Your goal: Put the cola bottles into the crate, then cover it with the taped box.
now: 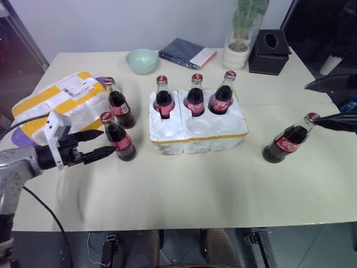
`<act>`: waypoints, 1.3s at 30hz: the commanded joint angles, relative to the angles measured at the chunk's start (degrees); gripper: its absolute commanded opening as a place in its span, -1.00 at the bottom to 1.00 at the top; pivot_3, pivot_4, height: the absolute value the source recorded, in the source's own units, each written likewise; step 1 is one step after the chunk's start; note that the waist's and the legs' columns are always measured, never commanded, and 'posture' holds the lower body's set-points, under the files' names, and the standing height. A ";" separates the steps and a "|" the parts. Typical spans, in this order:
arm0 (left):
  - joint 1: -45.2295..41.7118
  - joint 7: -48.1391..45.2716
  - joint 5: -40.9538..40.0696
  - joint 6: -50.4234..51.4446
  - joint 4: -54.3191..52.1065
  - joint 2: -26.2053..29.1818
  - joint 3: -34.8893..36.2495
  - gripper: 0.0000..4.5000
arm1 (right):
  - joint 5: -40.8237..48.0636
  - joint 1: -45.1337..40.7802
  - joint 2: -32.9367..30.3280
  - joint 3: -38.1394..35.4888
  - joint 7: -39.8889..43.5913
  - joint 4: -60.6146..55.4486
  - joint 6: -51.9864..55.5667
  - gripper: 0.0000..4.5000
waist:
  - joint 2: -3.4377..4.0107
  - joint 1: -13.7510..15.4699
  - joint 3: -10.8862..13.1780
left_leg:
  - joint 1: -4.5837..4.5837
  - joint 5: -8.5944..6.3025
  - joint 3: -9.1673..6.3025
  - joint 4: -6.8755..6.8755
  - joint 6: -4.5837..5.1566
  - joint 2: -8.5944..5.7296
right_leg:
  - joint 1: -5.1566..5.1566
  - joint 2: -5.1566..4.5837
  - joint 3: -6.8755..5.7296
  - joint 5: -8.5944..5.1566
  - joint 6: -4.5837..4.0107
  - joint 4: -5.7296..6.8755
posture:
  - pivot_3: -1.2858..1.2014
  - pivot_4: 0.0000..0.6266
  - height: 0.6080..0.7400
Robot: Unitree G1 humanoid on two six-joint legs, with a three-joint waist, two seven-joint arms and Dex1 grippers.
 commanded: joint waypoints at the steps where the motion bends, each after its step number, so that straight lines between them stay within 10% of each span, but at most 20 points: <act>1: -3.03 -0.21 2.06 -2.41 0.82 -1.10 -2.37 0.97 | 2.16 -1.89 0.78 -0.69 -1.50 -2.36 1.56 1.00 | 0.00 -0.02 0.00 | 0.00 0.00 0.00 0.03 0.00 0.00 | 0.02 0.00 0.00 0.01 0.01 0.00 | 0.03 -0.52 1.00; 10: -4.87 -1.13 3.23 -3.17 2.00 -4.35 -5.74 0.97 | 3.06 0.66 2.70 -2.69 -3.92 -5.62 3.47 1.00 | 0.00 -0.26 0.00 | 0.03 0.01 0.00 0.02 0.01 0.00 | -0.03 0.01 0.00 0.04 0.06 0.14 | 0.03 -0.52 1.00; 16: -6.10 -2.63 1.69 -1.19 1.33 -3.08 -5.05 0.25 | 4.32 1.65 3.49 -4.14 -5.54 -7.78 4.47 1.00 | 0.00 -0.10 0.00 | 0.03 0.01 0.00 0.05 0.01 0.00 | -0.02 0.01 0.00 0.04 0.06 0.15 | 0.03 -0.52 1.00; 27: -25.81 -9.18 -19.19 22.13 -2.18 1.74 -2.15 0.25 | 5.46 5.83 5.80 -7.94 -9.11 -10.67 5.00 1.00 | -0.54 0.16 0.34 | -0.04 0.01 -0.15 0.21 0.01 -0.03 | -0.07 0.02 -0.05 0.00 0.12 0.50 | 0.03 -0.52 1.00; 32: -38.98 -6.85 -18.81 22.71 1.61 -6.00 -7.72 0.25 | 5.71 8.39 6.59 -10.55 -10.85 -12.38 5.56 1.00 | -0.52 -0.06 0.33 | 0.05 0.01 -0.16 0.18 0.01 -0.07 | -0.08 0.01 -0.05 -0.02 0.17 0.69 | 0.03 -0.52 1.00; 39: -48.42 -2.60 1.77 2.73 13.90 -20.86 -20.92 0.25 | 6.90 11.79 7.41 -15.37 -14.63 -15.16 7.38 1.00 | -0.54 -0.26 0.35 | 0.04 0.03 -0.20 0.37 0.00 -0.08 | 0.03 0.06 -0.05 0.01 0.20 0.67 | 0.03 -0.52 1.00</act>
